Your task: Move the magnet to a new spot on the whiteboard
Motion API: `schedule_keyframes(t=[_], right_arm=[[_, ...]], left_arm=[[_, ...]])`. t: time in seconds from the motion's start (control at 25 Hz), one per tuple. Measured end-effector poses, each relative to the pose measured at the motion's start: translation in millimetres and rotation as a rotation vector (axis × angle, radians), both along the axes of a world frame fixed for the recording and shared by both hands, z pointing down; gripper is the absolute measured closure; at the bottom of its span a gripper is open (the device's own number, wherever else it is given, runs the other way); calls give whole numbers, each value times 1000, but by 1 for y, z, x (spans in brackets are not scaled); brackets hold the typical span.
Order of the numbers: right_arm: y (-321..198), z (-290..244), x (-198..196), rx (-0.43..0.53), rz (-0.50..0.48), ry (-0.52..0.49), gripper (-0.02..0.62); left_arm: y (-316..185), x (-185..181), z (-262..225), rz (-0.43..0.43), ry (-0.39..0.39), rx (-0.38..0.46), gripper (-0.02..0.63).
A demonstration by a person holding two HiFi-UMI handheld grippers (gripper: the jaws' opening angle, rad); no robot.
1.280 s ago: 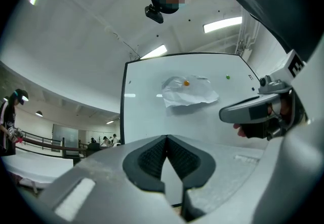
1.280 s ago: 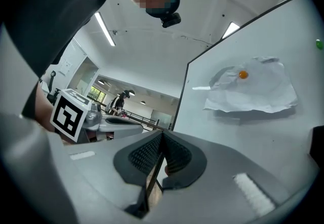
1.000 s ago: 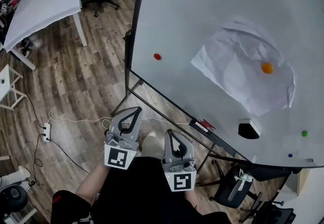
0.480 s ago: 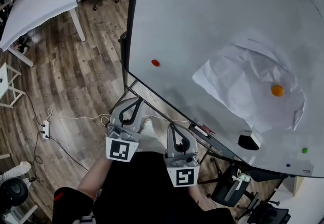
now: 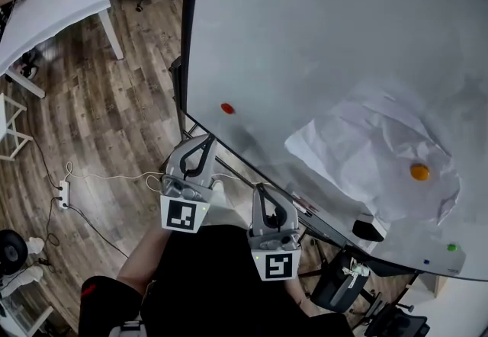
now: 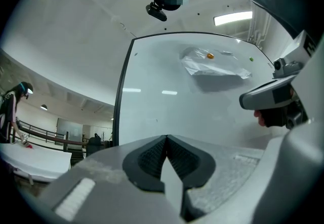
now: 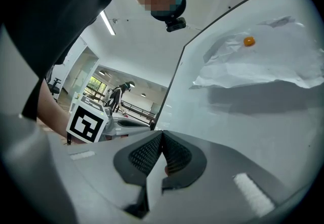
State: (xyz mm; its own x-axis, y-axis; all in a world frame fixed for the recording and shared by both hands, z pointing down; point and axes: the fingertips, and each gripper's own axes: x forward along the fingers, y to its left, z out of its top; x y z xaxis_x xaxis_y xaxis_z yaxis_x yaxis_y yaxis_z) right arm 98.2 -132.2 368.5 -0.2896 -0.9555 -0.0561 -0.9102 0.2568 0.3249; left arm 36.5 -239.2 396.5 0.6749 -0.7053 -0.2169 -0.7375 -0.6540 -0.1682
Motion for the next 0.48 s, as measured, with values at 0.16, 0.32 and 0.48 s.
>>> schedule_keyframes(t=[0.16,0.32,0.48], right_arm=[[-11,5,3,-16,-3,-6,594],[-15,10,6,-33,-1,5,594],[-22,13,11,-43,15,6,594]], left_arm=[[-14,6,7,3,-19,-12,599],[-23,14,12,20,-24,-25,566],[-35,21,16,28,-16,-40,528]])
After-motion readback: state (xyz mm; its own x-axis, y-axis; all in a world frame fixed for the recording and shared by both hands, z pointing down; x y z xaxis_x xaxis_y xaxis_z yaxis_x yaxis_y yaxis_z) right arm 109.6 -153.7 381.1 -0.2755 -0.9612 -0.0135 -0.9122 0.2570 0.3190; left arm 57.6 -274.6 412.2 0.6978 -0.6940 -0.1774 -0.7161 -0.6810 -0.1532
